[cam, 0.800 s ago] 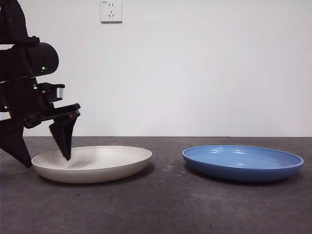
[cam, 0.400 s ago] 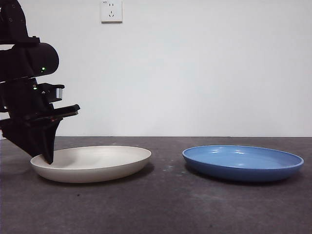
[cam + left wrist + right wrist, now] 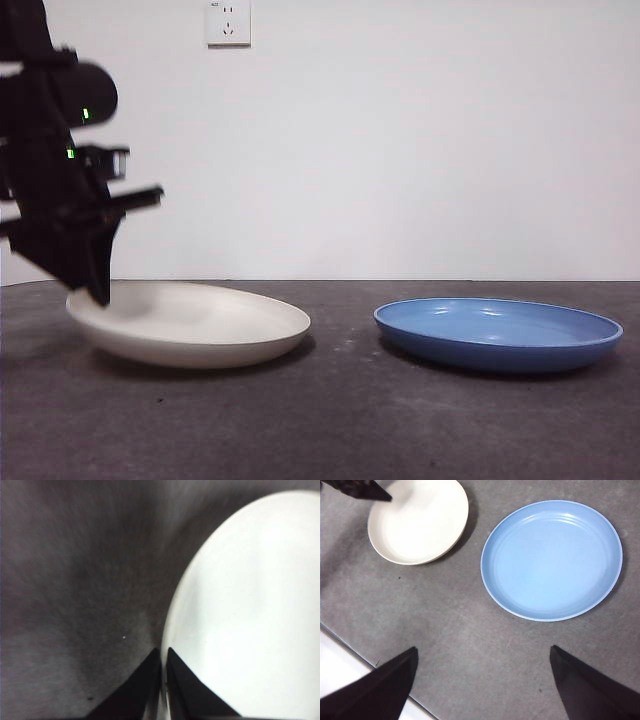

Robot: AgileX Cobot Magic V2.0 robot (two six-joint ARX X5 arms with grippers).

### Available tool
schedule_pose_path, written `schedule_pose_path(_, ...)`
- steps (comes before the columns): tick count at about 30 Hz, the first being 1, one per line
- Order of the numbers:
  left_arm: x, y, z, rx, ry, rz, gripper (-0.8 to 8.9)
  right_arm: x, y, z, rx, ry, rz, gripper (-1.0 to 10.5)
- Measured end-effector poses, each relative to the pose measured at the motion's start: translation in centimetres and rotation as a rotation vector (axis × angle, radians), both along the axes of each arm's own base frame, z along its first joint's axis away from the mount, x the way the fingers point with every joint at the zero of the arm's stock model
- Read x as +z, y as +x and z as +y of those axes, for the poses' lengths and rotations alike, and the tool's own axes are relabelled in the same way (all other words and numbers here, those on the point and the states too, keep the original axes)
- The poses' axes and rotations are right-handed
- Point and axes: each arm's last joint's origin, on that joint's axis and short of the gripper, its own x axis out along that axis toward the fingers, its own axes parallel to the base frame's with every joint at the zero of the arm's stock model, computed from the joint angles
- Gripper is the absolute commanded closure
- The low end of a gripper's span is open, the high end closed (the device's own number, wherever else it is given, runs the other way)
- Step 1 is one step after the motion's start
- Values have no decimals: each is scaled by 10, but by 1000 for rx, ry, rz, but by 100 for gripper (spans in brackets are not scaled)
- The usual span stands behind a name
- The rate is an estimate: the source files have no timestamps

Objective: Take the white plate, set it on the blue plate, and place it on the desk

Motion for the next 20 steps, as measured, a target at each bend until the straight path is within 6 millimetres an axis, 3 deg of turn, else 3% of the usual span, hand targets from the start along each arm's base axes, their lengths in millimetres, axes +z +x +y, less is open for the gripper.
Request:
schedule_pose_path(7, 49, -22, -12, -24, -63, -158, 804, 0, 0, 0, -1, 1, 0, 524)
schedule_pose_path(14, 69, -32, -52, -110, -128, -218, 804, 3, -3, 0, -19, 19, -19, 524)
schedule_pose_path(20, 83, -24, -97, -188, -190, -278, 804, 12, -18, -2, -43, 48, -72, 524)
